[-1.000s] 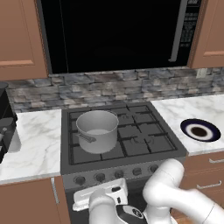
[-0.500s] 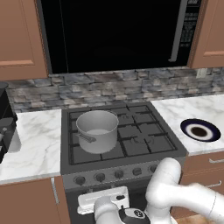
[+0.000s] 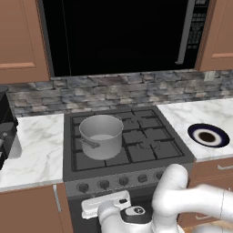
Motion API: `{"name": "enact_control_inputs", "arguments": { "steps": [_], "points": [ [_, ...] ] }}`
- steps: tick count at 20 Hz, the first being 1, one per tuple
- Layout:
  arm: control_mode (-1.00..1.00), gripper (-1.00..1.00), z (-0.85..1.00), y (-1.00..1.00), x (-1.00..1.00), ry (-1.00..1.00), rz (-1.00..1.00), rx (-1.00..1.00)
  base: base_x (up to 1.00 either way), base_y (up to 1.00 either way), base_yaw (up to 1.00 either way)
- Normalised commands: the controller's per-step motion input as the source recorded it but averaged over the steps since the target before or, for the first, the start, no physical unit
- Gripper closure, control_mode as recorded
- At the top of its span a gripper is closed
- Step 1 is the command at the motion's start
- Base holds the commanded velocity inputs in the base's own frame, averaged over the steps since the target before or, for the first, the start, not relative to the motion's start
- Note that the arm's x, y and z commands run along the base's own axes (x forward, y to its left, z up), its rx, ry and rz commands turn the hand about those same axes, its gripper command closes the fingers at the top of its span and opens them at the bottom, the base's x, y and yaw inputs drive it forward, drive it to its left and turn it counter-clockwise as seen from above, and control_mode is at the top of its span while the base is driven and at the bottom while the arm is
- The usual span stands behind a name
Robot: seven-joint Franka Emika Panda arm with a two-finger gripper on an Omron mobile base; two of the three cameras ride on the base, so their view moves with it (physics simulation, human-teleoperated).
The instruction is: Retrieve the frozen meat and place it in the pot on a burner. Then turn the burner on.
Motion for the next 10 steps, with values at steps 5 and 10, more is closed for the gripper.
{"name": "enact_control_inputs", "arguments": {
  "steps": [5, 10],
  "points": [
    [-1.00, -1.00, -0.28, 0.32, 0.09, 0.00, -0.02, 0.00, 0.00, 0.00, 0.00],
    [-1.00, -1.00, -0.01, 0.26, 0.00, 0.00, -0.10, 0.00, 0.00, 0.00, 0.00]
  ]
}}
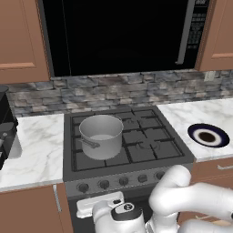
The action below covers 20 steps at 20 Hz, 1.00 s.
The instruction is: Retrieve the frozen meat and place it in the pot on a burner. Then turn the burner on.
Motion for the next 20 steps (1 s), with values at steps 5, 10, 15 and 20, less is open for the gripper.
{"name": "enact_control_inputs", "arguments": {
  "steps": [5, 10, 15, 20],
  "points": [
    [-1.00, -1.00, -0.03, 0.27, 0.01, 0.00, -0.09, 0.00, 0.00, 0.00, 0.00],
    [-1.00, -1.00, -0.11, 0.13, 0.00, 0.00, -0.01, 0.00, 0.00, 0.00, 0.00],
    [-1.00, -1.00, -0.07, 0.00, 0.00, 0.00, 0.00, 0.00, 0.00, 0.00, 0.00],
    [-1.00, -1.00, 0.00, -0.06, 0.04, 0.03, 0.00, 0.00, 0.00, 0.00, 0.00]
  ]
}}
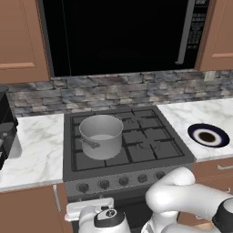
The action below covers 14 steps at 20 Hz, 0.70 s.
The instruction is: Retrieve the frozen meat and place it in the pot on a burner. Then turn the burner on.
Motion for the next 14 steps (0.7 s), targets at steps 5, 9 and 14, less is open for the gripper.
{"name": "enact_control_inputs", "arguments": {
  "steps": [5, 9, 14],
  "points": [
    [-1.00, -1.00, 0.00, -0.21, 0.13, 0.03, 0.00, 0.00, 0.00, 0.00, 0.00],
    [-1.00, -1.00, 0.00, -0.15, 0.21, 0.00, 0.00, 0.00, 0.00, 0.00, 0.00],
    [-1.00, -1.00, -0.07, 0.00, 0.28, 0.00, 0.00, 0.00, 0.00, 0.00, 0.00]
  ]
}}
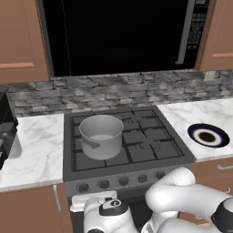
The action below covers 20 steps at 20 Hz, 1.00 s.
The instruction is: Retrieve the frozen meat and place it in the pot on a burner. Then turn the burner on.
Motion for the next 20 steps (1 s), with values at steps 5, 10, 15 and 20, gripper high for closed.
{"name": "enact_control_inputs", "arguments": {
  "steps": [5, 10, 15, 20],
  "points": [
    [-1.00, -1.00, -0.17, 0.00, 0.22, 0.00, 0.00, 0.00, 0.00, 0.00, 0.00],
    [-1.00, -1.00, -0.19, 0.04, 0.14, 0.00, 0.00, 0.00, 0.00, 0.00, 0.00],
    [-1.00, -1.00, -0.02, 0.14, 0.01, 0.00, 0.00, 0.00, 0.00, 0.00, 0.00],
    [-1.00, -1.00, 0.00, 0.14, 0.00, -0.01, 0.00, 0.00, 0.00, 0.00, 0.00]
  ]
}}
